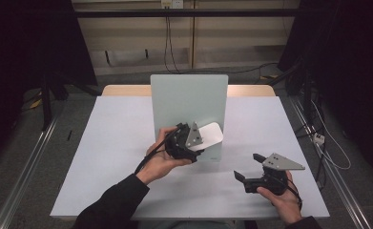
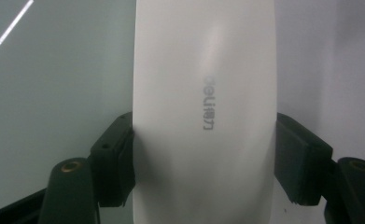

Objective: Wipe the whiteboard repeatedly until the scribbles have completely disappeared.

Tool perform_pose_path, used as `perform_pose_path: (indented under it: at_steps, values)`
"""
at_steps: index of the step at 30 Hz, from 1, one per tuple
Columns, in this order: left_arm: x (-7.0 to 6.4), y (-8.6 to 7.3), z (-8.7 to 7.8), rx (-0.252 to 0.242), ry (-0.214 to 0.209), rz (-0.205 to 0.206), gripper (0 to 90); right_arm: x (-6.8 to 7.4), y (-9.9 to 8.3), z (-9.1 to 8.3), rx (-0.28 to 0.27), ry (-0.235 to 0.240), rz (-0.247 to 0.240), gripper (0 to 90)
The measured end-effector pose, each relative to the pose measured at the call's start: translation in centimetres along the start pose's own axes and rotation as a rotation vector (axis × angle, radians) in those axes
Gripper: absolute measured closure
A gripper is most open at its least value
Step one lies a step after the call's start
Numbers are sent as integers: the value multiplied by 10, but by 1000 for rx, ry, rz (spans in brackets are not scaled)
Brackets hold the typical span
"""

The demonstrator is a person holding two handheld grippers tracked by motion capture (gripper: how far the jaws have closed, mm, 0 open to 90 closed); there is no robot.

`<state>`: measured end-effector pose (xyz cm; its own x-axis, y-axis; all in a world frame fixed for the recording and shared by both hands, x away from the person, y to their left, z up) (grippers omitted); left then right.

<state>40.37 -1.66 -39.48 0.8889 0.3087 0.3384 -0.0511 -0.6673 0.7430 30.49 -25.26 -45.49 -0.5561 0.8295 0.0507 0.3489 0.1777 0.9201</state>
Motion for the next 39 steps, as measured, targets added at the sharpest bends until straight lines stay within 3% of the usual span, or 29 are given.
perform_pose_path:
  at_steps: [2, 5, 11, 16, 20, 24, 26, 27, 32, 39]
  values:
    - [5, 5, -2, -30, 7, -28, 312, 0, 0, 0, 0, 1, 0, 49]
    - [4, 9, 1, -36, 13, -21, 312, 0, 0, 0, 1, 1, 2, 49]
    - [-12, 0, 12, 18, -18, 27, 312, 0, 0, 0, 0, 2, -1, 49]
    - [-34, -19, 26, 86, -82, 65, 312, 0, 0, 0, -1, 2, -1, 49]
    - [-38, -25, 28, 101, -103, 60, 312, 0, 0, 0, 0, 2, 0, 49]
    - [-40, -28, 29, 127, -108, 80, 312, 0, 0, 0, 0, 2, -2, 49]
    - [-41, -30, 29, 125, -112, 76, 312, 0, 0, 0, 0, 1, 1, 49]
    - [-42, -31, 29, 110, -115, 51, 312, 0, 0, 0, -1, 3, 2, 49]
    - [-33, -25, 23, 91, -94, 39, 312, 0, 0, 0, 0, 1, -1, 49]
    - [-7, -12, 3, 18, -31, -20, 311, 0, 0, 0, 0, 1, 0, 49]
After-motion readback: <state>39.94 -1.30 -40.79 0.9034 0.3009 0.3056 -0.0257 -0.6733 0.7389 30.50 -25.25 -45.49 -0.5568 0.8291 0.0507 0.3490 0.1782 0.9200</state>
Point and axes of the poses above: each handheld gripper's, and its own axes: z roughly forward along the jaws, y roughly out of its top, x roughly to its left, the point moved 4 cm from there along z, roughly forward along the jaws, and after that the axes turned 4 degrees about -x, right-handed, at the moved point
